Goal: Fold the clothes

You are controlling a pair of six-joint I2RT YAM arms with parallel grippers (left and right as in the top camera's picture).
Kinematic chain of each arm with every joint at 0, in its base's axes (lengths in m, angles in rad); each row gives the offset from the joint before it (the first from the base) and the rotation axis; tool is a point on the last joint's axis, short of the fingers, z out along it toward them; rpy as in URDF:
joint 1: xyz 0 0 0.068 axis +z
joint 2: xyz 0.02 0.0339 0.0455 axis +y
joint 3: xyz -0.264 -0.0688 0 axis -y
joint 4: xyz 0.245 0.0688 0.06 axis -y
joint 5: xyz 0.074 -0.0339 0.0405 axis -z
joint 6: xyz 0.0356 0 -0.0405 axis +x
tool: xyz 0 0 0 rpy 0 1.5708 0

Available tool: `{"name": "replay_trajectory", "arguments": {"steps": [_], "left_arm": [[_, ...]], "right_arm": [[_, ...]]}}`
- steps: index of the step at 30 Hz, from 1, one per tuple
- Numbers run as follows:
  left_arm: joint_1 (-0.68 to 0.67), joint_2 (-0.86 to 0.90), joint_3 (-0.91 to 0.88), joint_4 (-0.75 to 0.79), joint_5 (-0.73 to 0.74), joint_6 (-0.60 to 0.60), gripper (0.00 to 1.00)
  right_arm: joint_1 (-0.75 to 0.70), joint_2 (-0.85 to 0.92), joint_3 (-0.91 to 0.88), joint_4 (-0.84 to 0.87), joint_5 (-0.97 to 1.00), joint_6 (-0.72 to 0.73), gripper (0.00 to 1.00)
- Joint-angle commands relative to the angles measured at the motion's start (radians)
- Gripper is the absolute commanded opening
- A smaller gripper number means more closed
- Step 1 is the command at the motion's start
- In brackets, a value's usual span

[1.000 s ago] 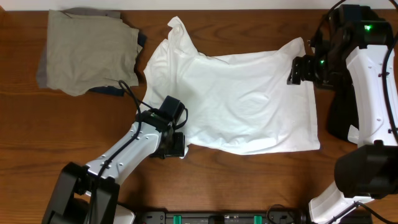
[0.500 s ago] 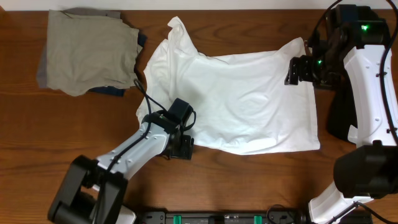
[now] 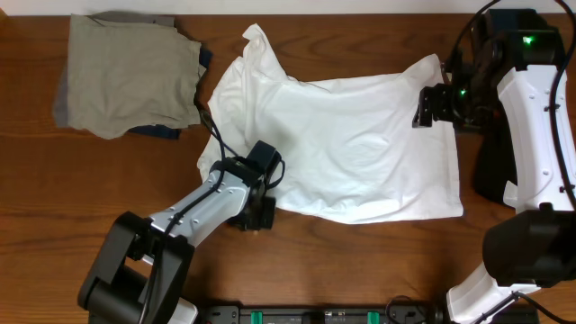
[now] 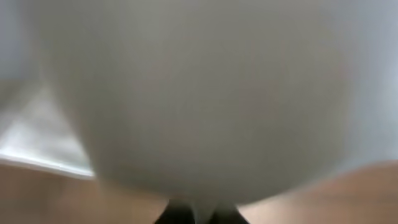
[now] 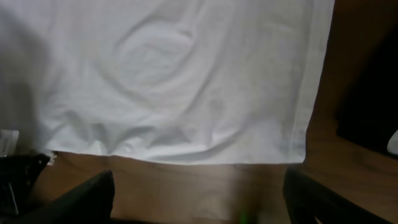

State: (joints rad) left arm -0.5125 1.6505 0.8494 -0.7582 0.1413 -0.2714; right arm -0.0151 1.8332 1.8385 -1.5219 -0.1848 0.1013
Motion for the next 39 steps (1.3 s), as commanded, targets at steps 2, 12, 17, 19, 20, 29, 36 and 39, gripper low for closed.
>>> {"name": "replay_trajectory", "arguments": {"steps": [2, 12, 17, 19, 20, 29, 36, 39], "left_arm": [[-0.001, -0.068, 0.095, -0.169, 0.008, 0.01, 0.06], [0.024, -0.259, 0.196, -0.353, 0.005, 0.01, 0.06], [0.037, -0.279, 0.196, -0.355, 0.004, 0.01, 0.06], [0.036, -0.278, 0.196, -0.351, 0.004, 0.01, 0.06], [0.036, -0.278, 0.196, -0.351, 0.004, 0.009, 0.06], [0.036, -0.278, 0.196, -0.345, -0.092, 0.009, 0.06], [0.036, -0.277, 0.195, -0.283, -0.094, 0.009, 0.06], [0.036, -0.275, 0.195, -0.257, -0.094, 0.009, 0.05]], "right_arm": [[0.01, -0.025, -0.012, -0.031, 0.001, -0.005, 0.84], [0.027, -0.161, -0.249, 0.012, 0.132, 0.173, 0.81], [0.026, -0.383, -0.454, 0.057, 0.188, 0.239, 0.91], [0.023, -0.464, -0.547, 0.085, 0.187, 0.243, 0.91], [0.021, -0.492, -0.588, 0.1, 0.183, 0.244, 0.91], [-0.093, -0.542, -0.853, 0.271, 0.185, 0.248, 0.89], [-0.252, -0.512, -0.956, 0.471, 0.156, 0.21, 0.91], [-0.288, -0.483, -0.995, 0.562, 0.109, 0.185, 0.86]]}}
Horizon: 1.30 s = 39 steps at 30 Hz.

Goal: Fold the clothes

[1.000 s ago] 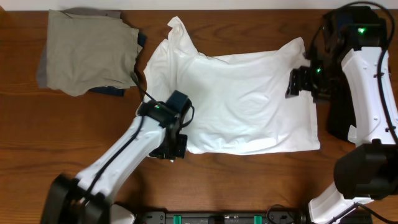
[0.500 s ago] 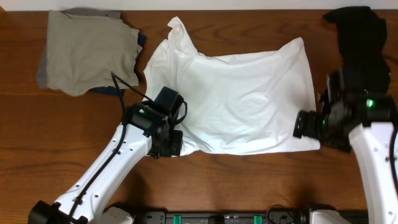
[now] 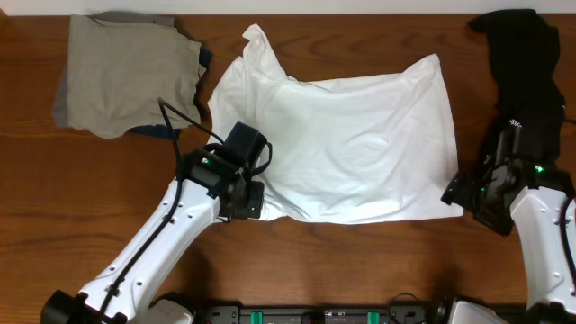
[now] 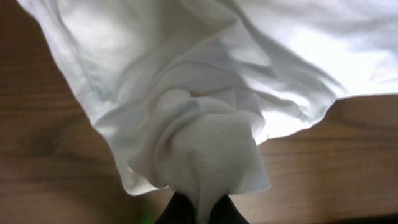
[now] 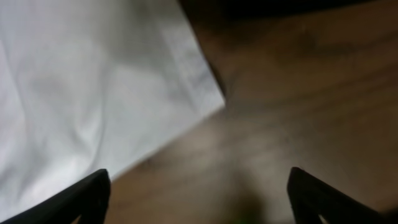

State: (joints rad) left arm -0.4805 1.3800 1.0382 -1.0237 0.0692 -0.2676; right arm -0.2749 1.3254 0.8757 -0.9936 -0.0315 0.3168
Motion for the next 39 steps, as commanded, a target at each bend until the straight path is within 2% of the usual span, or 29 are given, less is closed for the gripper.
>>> {"name": "replay_trajectory", "arguments": {"steps": [1, 7, 19, 26, 32, 34, 35, 37, 39], "left_arm": [[0.004, -0.003, 0.006, 0.013, -0.022, 0.005, 0.06], [0.004, -0.001, 0.006, 0.02, -0.022, 0.005, 0.06], [0.004, 0.006, 0.006, 0.019, -0.029, 0.005, 0.06], [0.004, 0.006, 0.006, 0.019, -0.03, 0.005, 0.06], [0.004, 0.006, 0.005, 0.02, -0.029, 0.005, 0.06], [0.004, 0.006, 0.005, 0.021, -0.03, 0.005, 0.06], [0.004, 0.006, 0.005, 0.02, -0.031, 0.005, 0.06], [0.004, 0.006, 0.005, 0.019, -0.033, 0.005, 0.06], [0.004, 0.006, 0.005, 0.018, -0.033, 0.005, 0.06]], "right_arm": [[-0.032, 0.037, -0.043, 0.056, -0.051, -0.034, 0.83], [-0.032, 0.101, -0.071, 0.122, -0.054, -0.036, 0.59], [-0.032, 0.196, -0.073, 0.186, -0.057, -0.057, 0.56], [-0.03, 0.246, -0.073, 0.22, -0.079, -0.072, 0.58], [-0.011, 0.3, -0.073, 0.231, -0.09, -0.071, 0.52], [-0.006, 0.312, -0.073, 0.231, -0.099, -0.071, 0.45], [-0.006, 0.313, -0.073, 0.23, -0.105, -0.071, 0.38], [-0.006, 0.312, -0.072, 0.227, -0.105, -0.062, 0.17], [-0.008, 0.307, -0.072, 0.216, -0.105, -0.041, 0.01]]}}
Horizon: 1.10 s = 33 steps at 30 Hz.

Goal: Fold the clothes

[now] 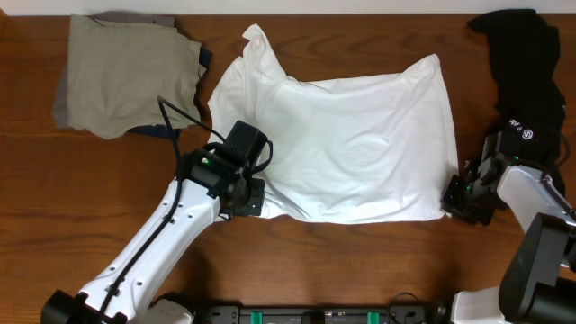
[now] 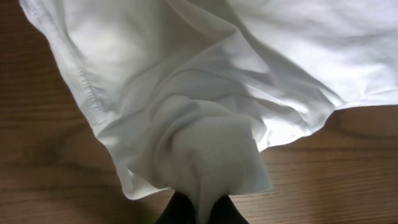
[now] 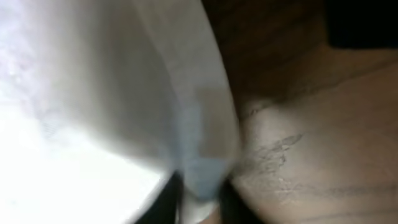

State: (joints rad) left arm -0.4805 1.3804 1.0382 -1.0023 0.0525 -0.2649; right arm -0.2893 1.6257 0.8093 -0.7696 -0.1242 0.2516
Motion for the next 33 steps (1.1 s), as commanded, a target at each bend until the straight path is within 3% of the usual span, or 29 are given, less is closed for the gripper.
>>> {"name": "replay_trajectory", "arguments": {"steps": [1, 12, 19, 24, 33], "left_arm": [[0.004, 0.006, 0.005, -0.005, -0.016, 0.002, 0.06], [0.061, -0.094, 0.109, -0.216, -0.016, -0.054, 0.06], [0.065, -0.166, 0.116, -0.266, -0.018, -0.054, 0.06], [0.065, -0.15, 0.115, -0.178, -0.077, -0.049, 0.06], [0.07, -0.069, 0.114, 0.14, -0.215, -0.024, 0.06]], "right_arm": [[0.003, 0.003, -0.005, -0.019, -0.012, 0.03, 0.01], [-0.053, -0.138, 0.175, -0.317, -0.014, -0.019, 0.01], [-0.076, -0.195, 0.296, -0.454, -0.014, -0.093, 0.03], [-0.081, -0.163, 0.296, -0.407, -0.011, -0.096, 0.04], [-0.116, -0.082, 0.296, -0.259, -0.016, -0.066, 0.02]]}}
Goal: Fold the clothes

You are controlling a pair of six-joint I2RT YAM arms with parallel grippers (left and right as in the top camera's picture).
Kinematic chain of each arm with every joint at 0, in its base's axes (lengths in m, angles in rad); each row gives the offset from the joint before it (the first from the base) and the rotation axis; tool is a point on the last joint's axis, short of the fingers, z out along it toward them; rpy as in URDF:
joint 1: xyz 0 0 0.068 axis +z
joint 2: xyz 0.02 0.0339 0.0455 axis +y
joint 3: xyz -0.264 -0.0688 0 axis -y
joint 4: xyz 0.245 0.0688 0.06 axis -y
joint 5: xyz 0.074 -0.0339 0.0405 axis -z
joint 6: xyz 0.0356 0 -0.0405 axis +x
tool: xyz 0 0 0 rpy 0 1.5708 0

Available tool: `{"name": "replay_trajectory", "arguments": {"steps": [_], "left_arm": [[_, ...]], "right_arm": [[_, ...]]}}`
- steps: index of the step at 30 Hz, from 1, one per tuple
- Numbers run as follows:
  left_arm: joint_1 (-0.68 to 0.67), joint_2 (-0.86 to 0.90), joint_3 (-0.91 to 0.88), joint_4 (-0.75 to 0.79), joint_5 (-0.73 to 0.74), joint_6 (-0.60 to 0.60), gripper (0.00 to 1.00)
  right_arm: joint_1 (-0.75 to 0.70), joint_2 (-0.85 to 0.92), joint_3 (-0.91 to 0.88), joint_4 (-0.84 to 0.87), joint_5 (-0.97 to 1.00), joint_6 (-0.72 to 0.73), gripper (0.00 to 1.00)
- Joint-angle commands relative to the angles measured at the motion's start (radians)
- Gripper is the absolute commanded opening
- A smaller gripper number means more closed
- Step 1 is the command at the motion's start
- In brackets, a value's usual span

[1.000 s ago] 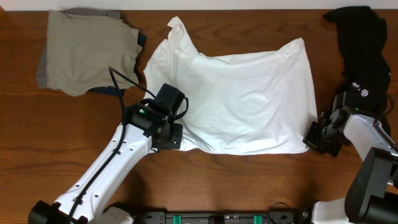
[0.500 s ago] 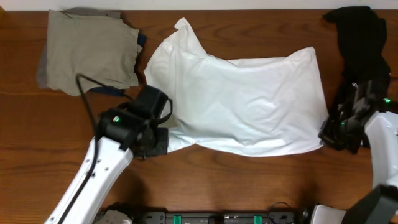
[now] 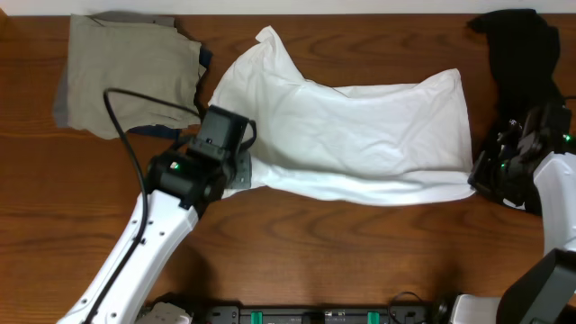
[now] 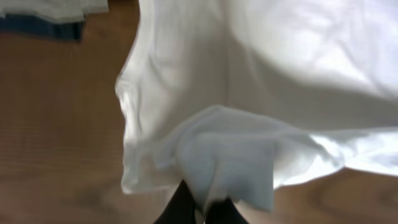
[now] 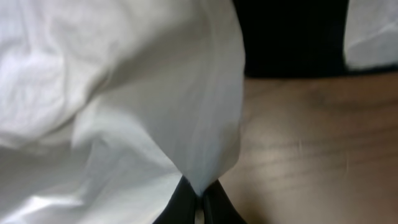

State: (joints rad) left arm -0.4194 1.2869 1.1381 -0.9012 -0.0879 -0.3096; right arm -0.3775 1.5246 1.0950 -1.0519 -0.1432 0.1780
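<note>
A white shirt (image 3: 351, 135) lies spread across the middle of the wooden table, its near edge lifted and stretched between both grippers. My left gripper (image 3: 236, 173) is shut on the shirt's near left corner (image 4: 217, 168), cloth bunched between the dark fingers (image 4: 180, 208). My right gripper (image 3: 481, 180) is shut on the near right corner (image 5: 205, 162), the fabric coming to a point between its fingers (image 5: 214, 202).
A folded olive-grey garment (image 3: 126, 72) rests on a blue one (image 4: 43, 28) at the back left. A black garment (image 3: 522, 54) lies at the back right, near the right arm. Bare wood runs along the table's front.
Both grippers have moved away from the front edge with the shirt's near corners. The near hem is now raised and pulled taut, and the shirt covers less depth of table.
At first the left gripper was at the shirt's near left corner, the right one open beyond the far right corner. The right then stood open by the near right corner, then shut on it. Now both hold corners, shifted back.
</note>
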Motion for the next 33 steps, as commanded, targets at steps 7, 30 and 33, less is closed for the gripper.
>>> {"name": "replay_trajectory", "arguments": {"steps": [7, 30, 33], "left_arm": [[0.018, 0.127, 0.014, 0.161, -0.082, 0.056, 0.06], [0.053, 0.133, 0.027, 0.207, -0.077, 0.064, 0.06], [0.054, 0.029, 0.027, 0.081, -0.077, 0.02, 0.06]], "right_arm": [[-0.038, 0.029, 0.011, 0.149, -0.005, 0.0, 0.01], [0.023, 0.016, 0.063, 0.154, -0.099, -0.045, 0.01], [0.023, -0.018, 0.103, -0.017, -0.054, -0.045, 0.01]]}}
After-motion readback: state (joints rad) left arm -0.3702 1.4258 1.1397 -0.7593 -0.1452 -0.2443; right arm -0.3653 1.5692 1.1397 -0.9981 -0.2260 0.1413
